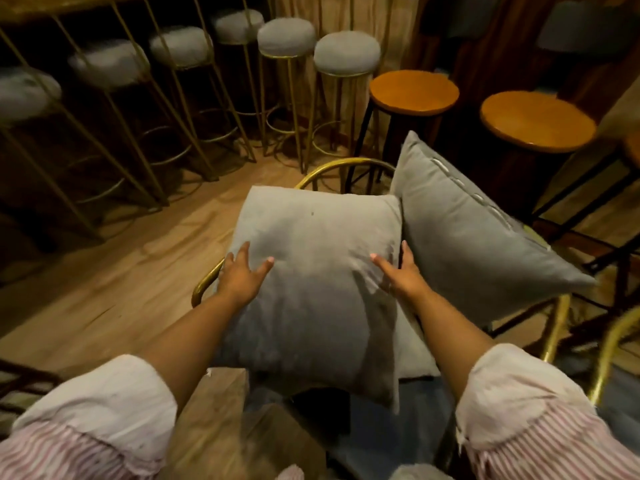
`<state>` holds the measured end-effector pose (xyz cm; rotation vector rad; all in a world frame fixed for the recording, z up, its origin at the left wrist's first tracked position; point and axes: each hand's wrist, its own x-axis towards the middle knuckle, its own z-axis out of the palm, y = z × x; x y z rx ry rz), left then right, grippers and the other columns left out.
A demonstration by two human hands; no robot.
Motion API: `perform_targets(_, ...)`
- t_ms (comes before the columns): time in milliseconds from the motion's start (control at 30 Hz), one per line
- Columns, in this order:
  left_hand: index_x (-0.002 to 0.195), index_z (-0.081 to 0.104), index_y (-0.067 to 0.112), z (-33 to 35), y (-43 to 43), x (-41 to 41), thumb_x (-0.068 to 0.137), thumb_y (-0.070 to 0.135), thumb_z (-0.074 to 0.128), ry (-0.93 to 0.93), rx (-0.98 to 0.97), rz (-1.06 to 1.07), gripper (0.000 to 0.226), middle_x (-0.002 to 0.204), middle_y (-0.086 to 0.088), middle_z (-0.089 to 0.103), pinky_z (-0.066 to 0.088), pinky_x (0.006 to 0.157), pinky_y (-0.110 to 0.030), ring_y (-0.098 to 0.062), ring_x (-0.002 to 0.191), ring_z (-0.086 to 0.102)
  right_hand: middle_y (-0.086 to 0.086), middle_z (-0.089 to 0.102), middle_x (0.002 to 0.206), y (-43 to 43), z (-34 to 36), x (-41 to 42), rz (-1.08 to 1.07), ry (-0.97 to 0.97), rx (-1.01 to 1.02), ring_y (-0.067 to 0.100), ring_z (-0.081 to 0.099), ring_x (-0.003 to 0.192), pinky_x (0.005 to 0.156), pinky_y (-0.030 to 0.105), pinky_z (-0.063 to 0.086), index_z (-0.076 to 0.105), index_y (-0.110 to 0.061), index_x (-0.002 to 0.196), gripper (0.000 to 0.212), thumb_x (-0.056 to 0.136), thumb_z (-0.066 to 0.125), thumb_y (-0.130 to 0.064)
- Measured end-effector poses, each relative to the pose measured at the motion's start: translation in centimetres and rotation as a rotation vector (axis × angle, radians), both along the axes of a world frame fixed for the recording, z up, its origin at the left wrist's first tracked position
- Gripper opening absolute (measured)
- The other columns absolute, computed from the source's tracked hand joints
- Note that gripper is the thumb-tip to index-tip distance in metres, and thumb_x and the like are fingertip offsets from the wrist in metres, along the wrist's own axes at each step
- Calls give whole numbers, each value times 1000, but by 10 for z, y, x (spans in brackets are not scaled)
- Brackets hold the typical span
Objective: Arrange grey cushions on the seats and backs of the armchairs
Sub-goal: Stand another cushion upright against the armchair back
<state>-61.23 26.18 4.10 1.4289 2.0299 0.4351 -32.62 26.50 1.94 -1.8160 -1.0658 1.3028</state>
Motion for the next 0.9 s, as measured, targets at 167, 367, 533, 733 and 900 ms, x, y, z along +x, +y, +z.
perform_targets(167,152,9,32,-29,32,-18,89,59,43,8,-83,41,77,159,-18,11,23,114,-48,-40,145,19,9,9,160,22,-29,-9,-31,-43,-34,33,16,145,115,44,23,4,-34,152,101,76,69,-52)
perform_targets(367,148,2,46,-54,64,-42,80,68,49,-89,-125,-10,86,160,-17,8,19,117,-50,-39,146,16,4,5,161,23,-50,-20,-62,-60,-56,33,16,145,115,49,23,-3,-45,148,108,71,70,-58)
perform_targets(533,149,6,42,-61,82,-63,55,82,52,-259,-114,-19,111,159,-9,20,21,119,-42,-28,145,25,2,7,161,21,-54,-29,-105,-68,-68,32,19,145,115,48,23,-6,-52,145,113,60,67,-69)
perform_targets(733,151,7,33,-76,100,-77,70,68,62,-489,-139,27,105,158,1,25,24,118,-43,-23,143,30,0,16,160,19,-53,-34,-182,-27,-42,27,25,143,113,39,26,-3,-46,148,109,67,70,-59)
perform_targets(900,145,31,32,-65,99,-77,60,70,67,-553,-53,45,99,147,0,46,35,112,-45,-27,132,46,-5,24,157,13,-37,-39,-269,8,37,20,33,139,98,23,29,9,-35,151,98,77,72,-42)
